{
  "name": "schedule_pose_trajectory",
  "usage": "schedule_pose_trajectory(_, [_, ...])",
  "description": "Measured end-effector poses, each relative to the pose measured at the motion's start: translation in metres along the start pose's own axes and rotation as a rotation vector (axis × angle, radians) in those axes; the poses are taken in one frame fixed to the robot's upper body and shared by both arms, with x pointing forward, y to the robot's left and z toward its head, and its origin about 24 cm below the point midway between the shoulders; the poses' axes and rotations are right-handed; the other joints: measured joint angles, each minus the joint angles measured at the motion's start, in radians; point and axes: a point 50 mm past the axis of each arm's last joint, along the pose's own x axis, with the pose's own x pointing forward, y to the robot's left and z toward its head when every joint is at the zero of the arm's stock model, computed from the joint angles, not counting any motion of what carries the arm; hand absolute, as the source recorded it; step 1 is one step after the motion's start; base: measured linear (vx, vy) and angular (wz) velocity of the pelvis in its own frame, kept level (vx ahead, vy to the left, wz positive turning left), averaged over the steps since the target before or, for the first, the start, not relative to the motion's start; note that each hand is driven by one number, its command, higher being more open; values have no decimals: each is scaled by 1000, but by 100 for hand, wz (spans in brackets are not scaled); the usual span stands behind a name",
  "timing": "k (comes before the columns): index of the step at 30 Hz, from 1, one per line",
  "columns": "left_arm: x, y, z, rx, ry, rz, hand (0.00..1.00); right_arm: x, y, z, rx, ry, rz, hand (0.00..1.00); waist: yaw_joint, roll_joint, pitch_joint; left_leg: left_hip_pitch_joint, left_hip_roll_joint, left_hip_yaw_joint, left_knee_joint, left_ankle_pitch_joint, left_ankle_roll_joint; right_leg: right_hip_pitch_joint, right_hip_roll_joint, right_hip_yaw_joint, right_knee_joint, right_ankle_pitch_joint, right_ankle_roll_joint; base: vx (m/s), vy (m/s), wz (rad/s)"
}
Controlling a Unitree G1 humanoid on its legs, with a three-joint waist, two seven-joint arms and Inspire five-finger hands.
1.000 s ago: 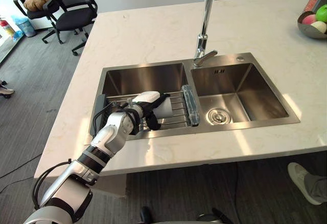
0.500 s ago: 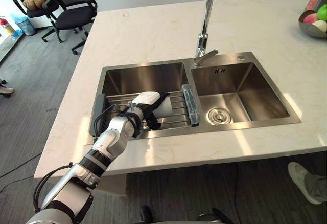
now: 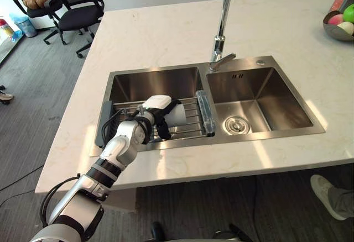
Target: Walk over to the sink, pick up the cup, carry it to the dishwasher, place the cup inside the dishwasher, then close the dishwasher door
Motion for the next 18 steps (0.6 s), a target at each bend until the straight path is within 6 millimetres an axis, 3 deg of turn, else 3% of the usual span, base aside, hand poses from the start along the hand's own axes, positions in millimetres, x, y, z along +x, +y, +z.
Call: schedule_pose_trajectory(18, [-3,-8,2,43,-44,110,0,-1,-1,2,-12,-6,-2,100,7,-2,5,1,-1,-1,0,-1,0,-1,-1,-1,0,-1,-1,0,0,0])
